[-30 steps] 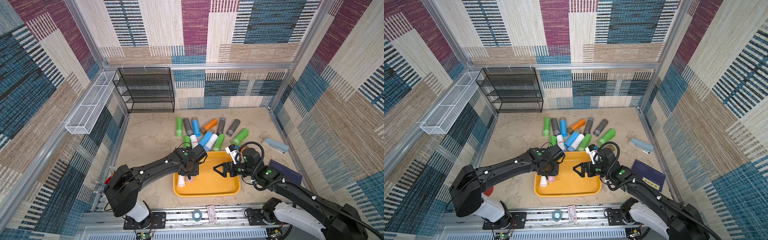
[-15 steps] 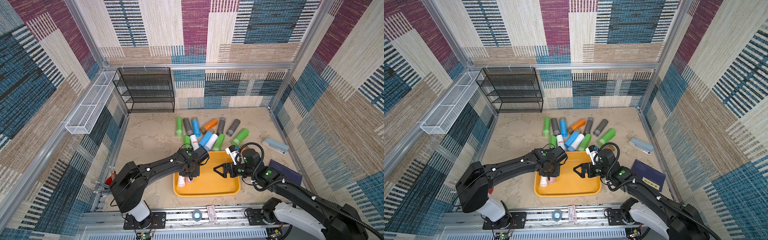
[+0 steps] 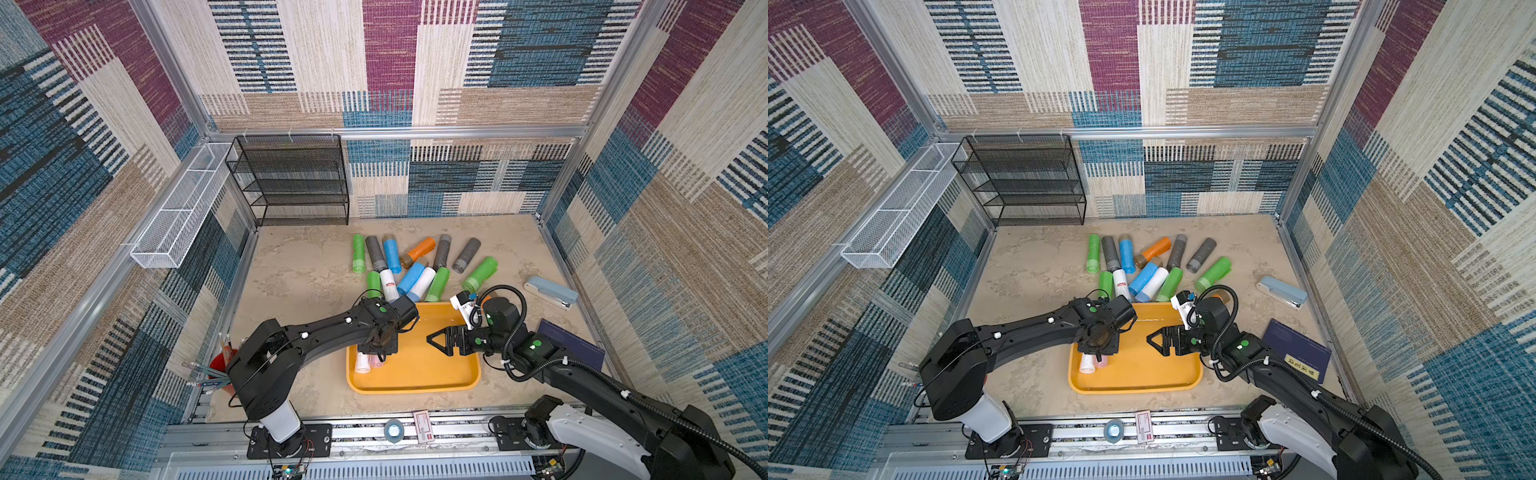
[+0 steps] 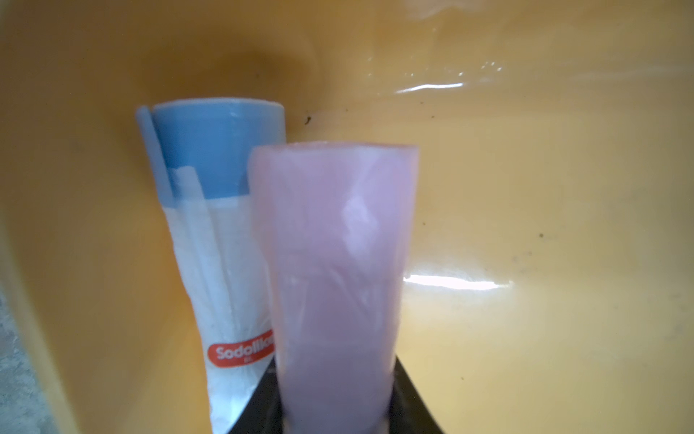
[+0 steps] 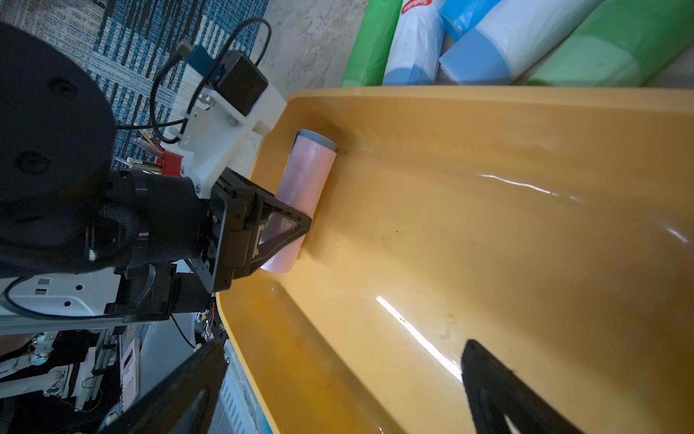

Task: Put the roll of trash bags into the storage box
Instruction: Place the roll of trash bags in the storage box.

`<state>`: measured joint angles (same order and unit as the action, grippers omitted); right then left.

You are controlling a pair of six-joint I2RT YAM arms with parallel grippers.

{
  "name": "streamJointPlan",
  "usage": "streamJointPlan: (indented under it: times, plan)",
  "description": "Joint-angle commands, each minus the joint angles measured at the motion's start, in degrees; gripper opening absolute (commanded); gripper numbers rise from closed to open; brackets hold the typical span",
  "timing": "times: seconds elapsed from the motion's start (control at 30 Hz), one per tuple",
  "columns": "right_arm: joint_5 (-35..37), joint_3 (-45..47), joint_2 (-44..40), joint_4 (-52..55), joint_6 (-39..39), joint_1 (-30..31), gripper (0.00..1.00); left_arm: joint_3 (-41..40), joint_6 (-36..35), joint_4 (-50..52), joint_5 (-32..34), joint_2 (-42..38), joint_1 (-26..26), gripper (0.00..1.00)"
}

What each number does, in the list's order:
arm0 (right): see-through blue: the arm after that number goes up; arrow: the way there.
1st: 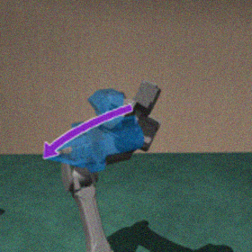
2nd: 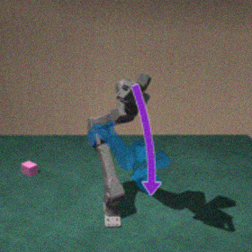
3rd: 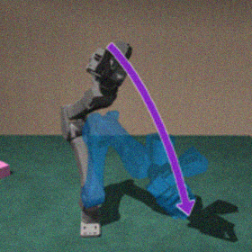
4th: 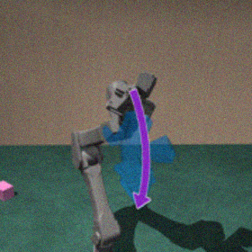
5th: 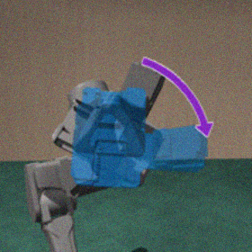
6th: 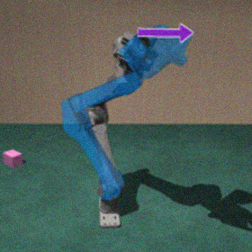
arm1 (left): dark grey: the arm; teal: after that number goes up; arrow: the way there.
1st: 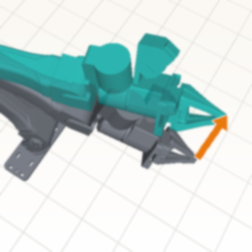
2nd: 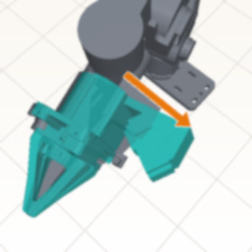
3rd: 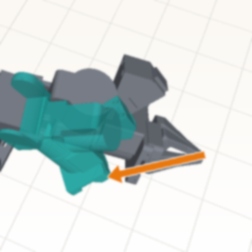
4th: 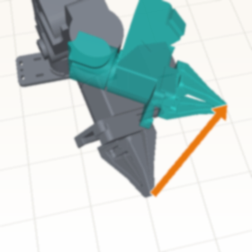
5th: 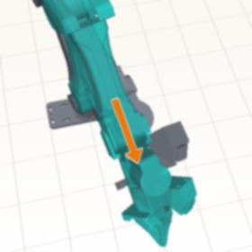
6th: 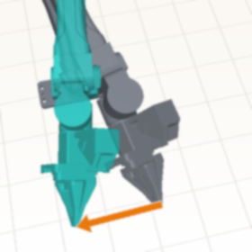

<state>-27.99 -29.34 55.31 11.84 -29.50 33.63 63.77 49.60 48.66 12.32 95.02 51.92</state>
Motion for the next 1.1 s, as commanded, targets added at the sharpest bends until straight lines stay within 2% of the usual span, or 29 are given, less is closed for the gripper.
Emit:
streamJointPlan:
  times: [0.0,1.07]
  plan:
    - [0.1,0.1,0.0,-1.1,-0.6,0.0,0.99,-0.3,1.4,-0.3,1.9,0.2,0.0,0.35]
    - [0.2,-0.7,1.4,-1.2,-0.1,0.0,0.99,-0.5,1.7,-1.5,1.8,5.3,0.0,0.36]
